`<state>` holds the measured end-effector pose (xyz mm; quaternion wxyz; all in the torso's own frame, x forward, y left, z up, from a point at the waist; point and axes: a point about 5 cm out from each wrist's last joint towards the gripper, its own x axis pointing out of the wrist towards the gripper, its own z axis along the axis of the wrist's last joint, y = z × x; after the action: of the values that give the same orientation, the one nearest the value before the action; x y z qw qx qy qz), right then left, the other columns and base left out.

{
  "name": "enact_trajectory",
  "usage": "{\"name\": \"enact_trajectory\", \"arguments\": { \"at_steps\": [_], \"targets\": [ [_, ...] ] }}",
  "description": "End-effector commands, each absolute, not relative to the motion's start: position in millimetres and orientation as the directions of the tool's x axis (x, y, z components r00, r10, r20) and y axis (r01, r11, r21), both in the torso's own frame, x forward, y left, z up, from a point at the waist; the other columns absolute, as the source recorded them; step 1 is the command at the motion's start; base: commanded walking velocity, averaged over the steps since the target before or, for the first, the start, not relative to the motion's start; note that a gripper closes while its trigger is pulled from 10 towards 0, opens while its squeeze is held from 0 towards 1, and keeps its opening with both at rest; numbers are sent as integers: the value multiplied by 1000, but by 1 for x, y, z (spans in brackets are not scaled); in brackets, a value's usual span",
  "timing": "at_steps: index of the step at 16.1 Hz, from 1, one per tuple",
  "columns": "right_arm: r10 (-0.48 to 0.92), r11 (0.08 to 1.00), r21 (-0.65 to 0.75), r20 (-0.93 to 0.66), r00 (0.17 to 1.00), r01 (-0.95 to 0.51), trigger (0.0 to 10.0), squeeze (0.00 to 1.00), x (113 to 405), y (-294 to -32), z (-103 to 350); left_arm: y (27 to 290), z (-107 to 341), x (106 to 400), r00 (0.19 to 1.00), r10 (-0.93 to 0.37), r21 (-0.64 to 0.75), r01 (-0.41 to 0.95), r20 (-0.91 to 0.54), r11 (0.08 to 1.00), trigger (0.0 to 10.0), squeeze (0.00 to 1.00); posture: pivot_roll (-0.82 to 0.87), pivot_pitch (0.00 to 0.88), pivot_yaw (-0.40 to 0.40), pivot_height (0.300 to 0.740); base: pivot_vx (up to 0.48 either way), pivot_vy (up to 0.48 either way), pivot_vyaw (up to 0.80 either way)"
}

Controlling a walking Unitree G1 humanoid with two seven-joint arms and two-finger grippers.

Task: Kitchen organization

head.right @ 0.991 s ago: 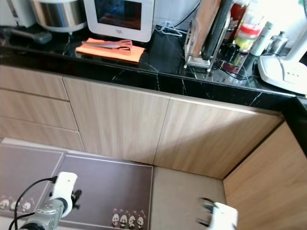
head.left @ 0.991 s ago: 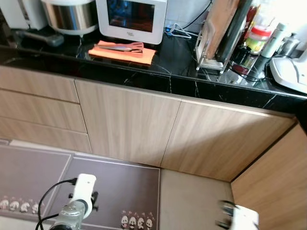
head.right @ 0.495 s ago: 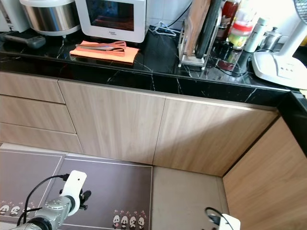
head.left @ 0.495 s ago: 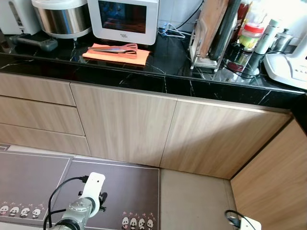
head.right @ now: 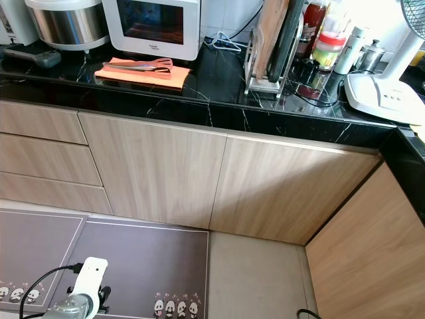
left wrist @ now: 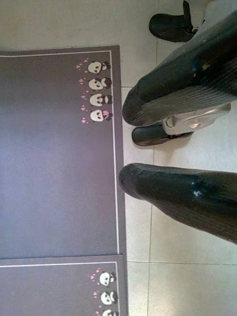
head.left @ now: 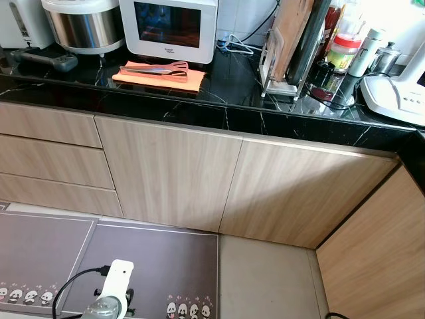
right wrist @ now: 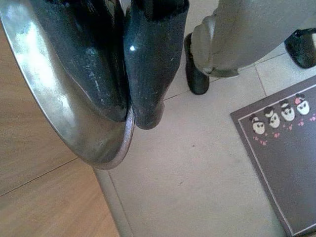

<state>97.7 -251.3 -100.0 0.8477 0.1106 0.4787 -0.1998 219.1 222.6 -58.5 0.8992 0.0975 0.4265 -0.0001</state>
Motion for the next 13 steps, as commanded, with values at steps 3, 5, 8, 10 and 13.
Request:
{"name": "enact_trajectory", "arguments": {
  "at_steps": [3, 5, 8, 10, 13],
  "targets": [
    [-223, 901, 16, -840, 494, 433, 10000, 0, 100, -242, -101, 224, -59, 217, 643, 93, 165, 53, -760, 985, 10000, 0, 212, 0, -142, 740, 0, 0, -533],
    [-217, 906, 16, -841, 496, 423, 10000, 0, 99, -242, -101, 221, -59, 219, 643, 88, 169, 65, -761, 983, 10000, 0, 217, 0, -139, 740, 0, 0, -794],
    [-222, 910, 0, -845, 487, 415, 10000, 0, 99, -242, -101, 207, -57, 227, 650, 77, 161, 71, -756, 984, 10000, 0, 216, 0, -137, 740, 0, 0, -788],
    [-230, 909, -11, -846, 480, 417, 10000, 0, 98, -243, -101, 197, -56, 233, 653, 67, 155, 77, -754, 985, 10000, 0, 220, 0, -140, 740, 0, 0, -788],
    [-235, 905, -10, -844, 482, 425, 10000, 0, 101, -243, -101, 208, -54, 232, 664, 71, 167, 82, -745, 983, 10000, 0, 239, 0, -123, 740, 0, 0, -788]
  ]
}}
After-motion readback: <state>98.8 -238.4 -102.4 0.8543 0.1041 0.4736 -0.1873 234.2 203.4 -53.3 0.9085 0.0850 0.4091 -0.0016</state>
